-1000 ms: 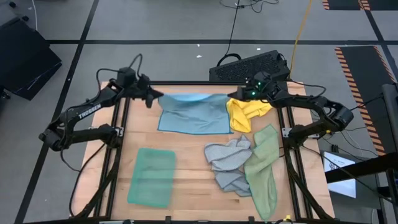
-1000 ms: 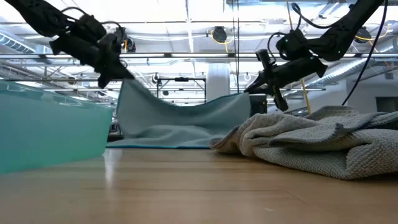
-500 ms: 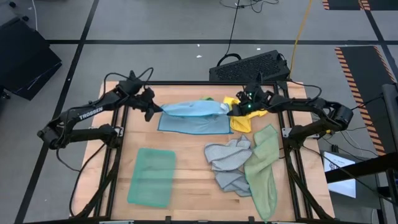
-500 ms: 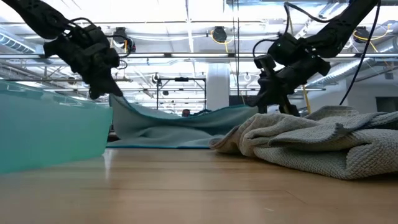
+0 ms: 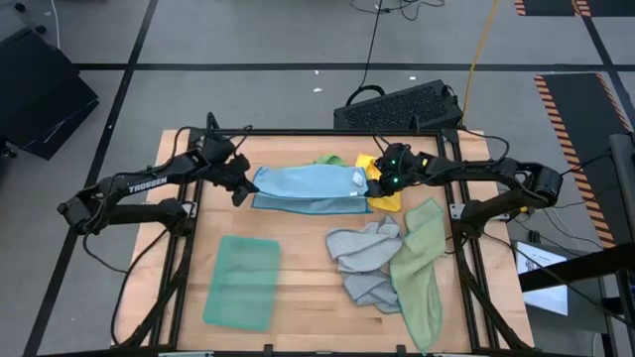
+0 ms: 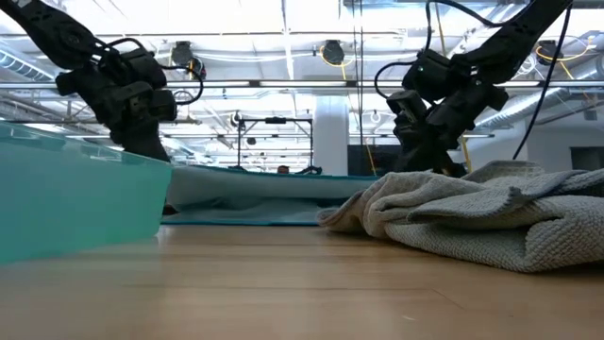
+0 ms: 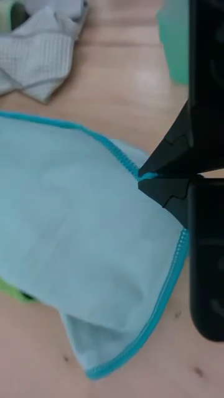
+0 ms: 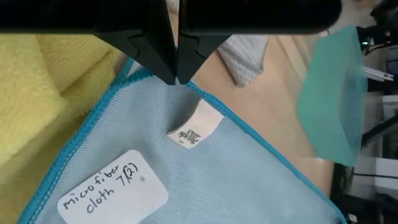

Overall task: Fold microfiber towels
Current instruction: Fold the blue microfiber cloth

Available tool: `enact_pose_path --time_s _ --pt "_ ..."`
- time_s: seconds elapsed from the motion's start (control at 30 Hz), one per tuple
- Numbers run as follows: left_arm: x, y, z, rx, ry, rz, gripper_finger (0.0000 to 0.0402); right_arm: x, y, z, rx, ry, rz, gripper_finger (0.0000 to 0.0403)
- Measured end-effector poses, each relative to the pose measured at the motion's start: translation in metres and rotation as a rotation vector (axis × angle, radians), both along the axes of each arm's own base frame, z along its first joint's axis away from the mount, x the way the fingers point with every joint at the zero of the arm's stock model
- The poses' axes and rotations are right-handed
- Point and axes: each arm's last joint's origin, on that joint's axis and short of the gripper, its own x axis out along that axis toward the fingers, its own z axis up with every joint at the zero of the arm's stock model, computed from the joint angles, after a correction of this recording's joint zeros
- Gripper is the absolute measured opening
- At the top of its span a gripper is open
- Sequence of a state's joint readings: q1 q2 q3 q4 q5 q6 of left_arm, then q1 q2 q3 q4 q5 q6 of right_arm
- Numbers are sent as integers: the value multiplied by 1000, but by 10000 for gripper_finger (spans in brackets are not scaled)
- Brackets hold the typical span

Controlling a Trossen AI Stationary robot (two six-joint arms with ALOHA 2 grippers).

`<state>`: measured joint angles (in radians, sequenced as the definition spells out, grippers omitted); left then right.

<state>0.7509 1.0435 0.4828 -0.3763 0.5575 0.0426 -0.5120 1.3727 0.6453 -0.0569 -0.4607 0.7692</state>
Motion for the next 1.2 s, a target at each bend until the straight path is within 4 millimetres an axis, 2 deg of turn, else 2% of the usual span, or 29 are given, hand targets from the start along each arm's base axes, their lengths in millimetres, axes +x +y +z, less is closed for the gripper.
enact_pose_path --time_s 0.4,1.2 --pt "10 0 5 81 -32 50 3 1 2 0 -45 15 1 2" --pt "11 1 6 117 -40 31 3 1 2 -1 -64 14 19 2"
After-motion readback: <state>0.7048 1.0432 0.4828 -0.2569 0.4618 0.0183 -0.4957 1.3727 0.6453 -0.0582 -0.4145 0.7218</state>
